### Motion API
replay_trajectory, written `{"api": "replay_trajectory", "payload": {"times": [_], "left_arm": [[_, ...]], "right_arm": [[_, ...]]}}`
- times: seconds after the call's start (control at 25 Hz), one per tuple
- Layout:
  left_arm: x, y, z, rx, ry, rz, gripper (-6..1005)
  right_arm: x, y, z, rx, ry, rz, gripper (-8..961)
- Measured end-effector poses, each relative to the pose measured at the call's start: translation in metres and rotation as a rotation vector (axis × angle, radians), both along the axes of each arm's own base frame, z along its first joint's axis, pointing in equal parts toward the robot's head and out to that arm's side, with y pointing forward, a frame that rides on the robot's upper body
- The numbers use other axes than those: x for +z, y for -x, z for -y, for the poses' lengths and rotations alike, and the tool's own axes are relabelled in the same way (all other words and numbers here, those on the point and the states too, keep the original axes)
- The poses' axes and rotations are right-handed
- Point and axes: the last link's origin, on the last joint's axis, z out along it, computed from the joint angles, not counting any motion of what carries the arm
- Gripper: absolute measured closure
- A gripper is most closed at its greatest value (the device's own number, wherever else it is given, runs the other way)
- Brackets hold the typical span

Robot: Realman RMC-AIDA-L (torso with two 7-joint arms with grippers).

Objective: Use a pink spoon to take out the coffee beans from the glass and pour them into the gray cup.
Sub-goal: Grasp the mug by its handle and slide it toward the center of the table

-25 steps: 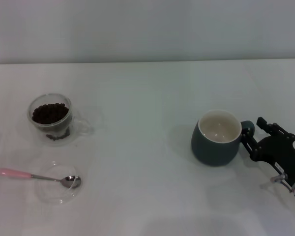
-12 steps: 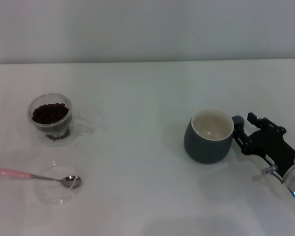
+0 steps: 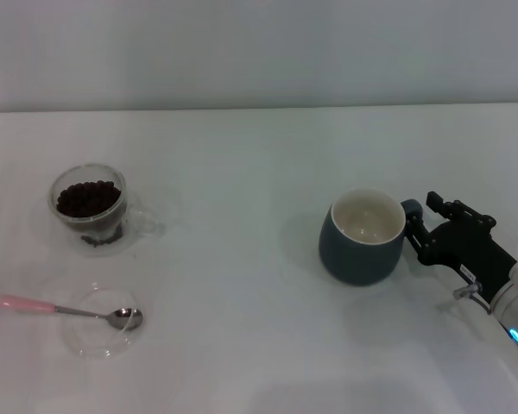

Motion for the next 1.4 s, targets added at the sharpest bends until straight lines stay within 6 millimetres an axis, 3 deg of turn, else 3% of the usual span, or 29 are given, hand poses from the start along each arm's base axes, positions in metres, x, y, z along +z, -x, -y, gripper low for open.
{"api": "replay_trajectory", "payload": {"times": [0.28, 0.48, 1.4], "left_arm": [[0.0, 0.0, 0.0, 0.0, 0.0, -0.001, 124], [0.0, 0.0, 0.0, 0.0, 0.0, -0.001, 124], [-0.001, 0.0, 0.0, 0.002, 0.003, 0.002, 123]], "right_arm": [[-0.001, 0.001, 0.0, -0.001, 0.004, -0.004, 571], [-0.005, 0.001, 0.005, -0.006, 0.016, -0.013, 758], [-0.031, 0.033, 0.02, 0.132, 0.135, -0.065, 786]]}}
